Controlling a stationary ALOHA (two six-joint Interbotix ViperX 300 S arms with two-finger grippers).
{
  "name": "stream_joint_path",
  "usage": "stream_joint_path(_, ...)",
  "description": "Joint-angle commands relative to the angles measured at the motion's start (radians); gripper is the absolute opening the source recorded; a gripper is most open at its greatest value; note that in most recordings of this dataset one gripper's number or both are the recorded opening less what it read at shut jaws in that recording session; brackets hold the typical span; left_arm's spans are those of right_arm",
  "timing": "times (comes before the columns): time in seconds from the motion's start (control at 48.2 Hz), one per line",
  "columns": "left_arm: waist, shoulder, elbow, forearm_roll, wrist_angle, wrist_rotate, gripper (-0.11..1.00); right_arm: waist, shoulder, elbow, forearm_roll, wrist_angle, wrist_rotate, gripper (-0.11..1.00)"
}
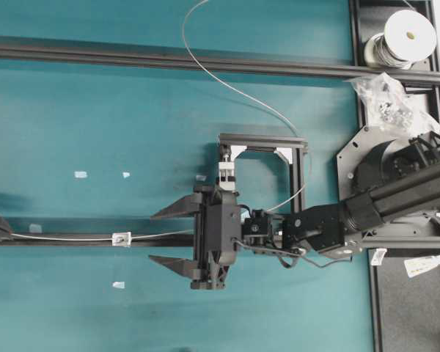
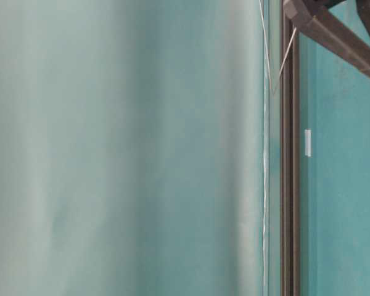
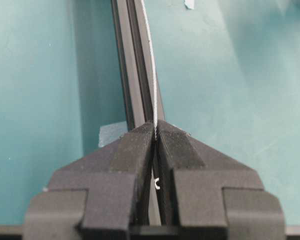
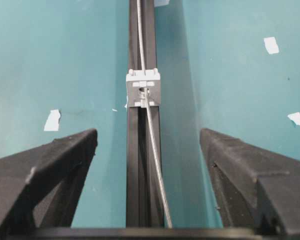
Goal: Insert the wire through the hole in the metal fitting.
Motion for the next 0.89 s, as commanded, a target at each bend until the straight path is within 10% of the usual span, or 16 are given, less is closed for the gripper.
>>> stream_joint_path(0.0, -0.003, -0.012, 0.0, -0.003, -0.009, 0.0, -0.1, 0.003, -0.029, -0.011, 0.002, -0.009, 0.002, 0.92)
stream_joint_path(0.622, -0.015, -0.08, -0.066, 0.008, 0.14, -0.002, -0.09, 0.003, -0.029, -0.012, 0.002, -0.009, 0.0, 0.92)
stream_joint_path(0.871, -0.012, -0.084, -0.054, 0.006, 0.14, -0.005, 0.3, 0.003, -0.029, -0.018, 0.002, -0.005, 0.0, 0.92)
